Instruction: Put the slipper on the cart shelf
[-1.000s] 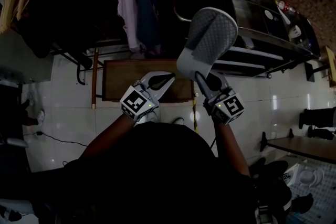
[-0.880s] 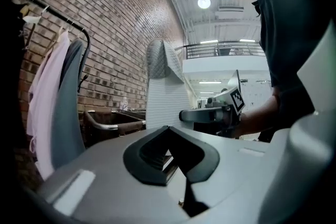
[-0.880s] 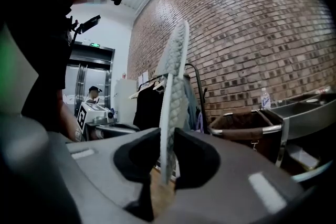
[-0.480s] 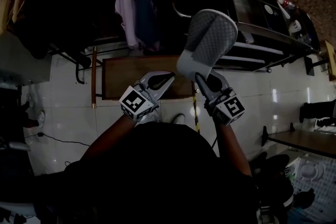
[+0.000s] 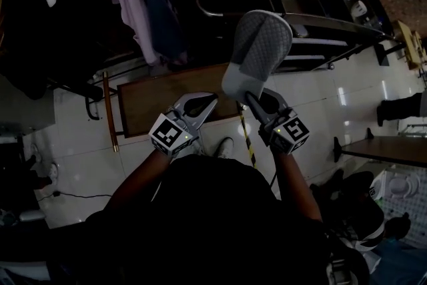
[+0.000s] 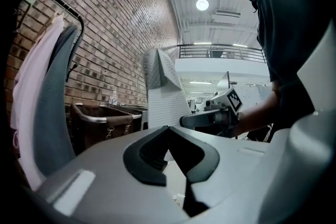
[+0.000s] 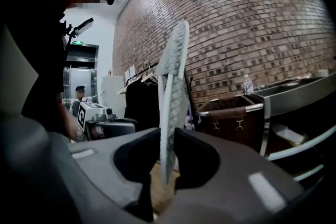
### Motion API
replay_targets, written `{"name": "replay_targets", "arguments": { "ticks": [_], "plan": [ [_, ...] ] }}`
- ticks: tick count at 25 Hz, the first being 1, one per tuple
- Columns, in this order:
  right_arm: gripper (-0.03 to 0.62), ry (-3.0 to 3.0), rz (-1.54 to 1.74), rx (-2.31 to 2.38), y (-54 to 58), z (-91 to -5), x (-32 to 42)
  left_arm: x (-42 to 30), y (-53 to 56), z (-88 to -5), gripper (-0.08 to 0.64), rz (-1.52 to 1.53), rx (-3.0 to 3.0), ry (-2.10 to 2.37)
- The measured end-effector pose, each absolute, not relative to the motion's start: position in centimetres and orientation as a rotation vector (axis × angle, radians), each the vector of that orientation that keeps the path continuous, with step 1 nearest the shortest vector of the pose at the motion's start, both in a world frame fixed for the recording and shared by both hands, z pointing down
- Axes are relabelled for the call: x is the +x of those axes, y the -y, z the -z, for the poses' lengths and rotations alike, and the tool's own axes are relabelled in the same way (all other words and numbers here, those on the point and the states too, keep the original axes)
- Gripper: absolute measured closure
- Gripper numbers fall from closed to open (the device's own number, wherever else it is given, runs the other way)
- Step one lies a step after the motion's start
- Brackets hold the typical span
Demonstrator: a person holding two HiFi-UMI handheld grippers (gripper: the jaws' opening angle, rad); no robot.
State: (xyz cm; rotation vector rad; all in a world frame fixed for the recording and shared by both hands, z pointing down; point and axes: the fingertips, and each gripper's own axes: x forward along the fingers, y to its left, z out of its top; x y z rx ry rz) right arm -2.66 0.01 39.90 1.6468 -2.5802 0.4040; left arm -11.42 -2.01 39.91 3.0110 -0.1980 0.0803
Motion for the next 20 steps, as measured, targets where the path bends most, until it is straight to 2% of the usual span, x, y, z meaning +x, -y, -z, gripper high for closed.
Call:
{"name": "replay_targets", "arguments": {
  "ticks": [10,20],
  "plan": [
    [0.529,2.423,-0.484,1.815,-2.9,-41.9,0.1,-8.3,0.9,-40.6,0.558,-0.043,3.016,-0.019],
    [0.529,2.456,-0.475,1.837,-5.3,-42.4,7.4,-1.8,-2.4,-40.6,0.558,-0.089,3.050,-0.031]
  ]
}}
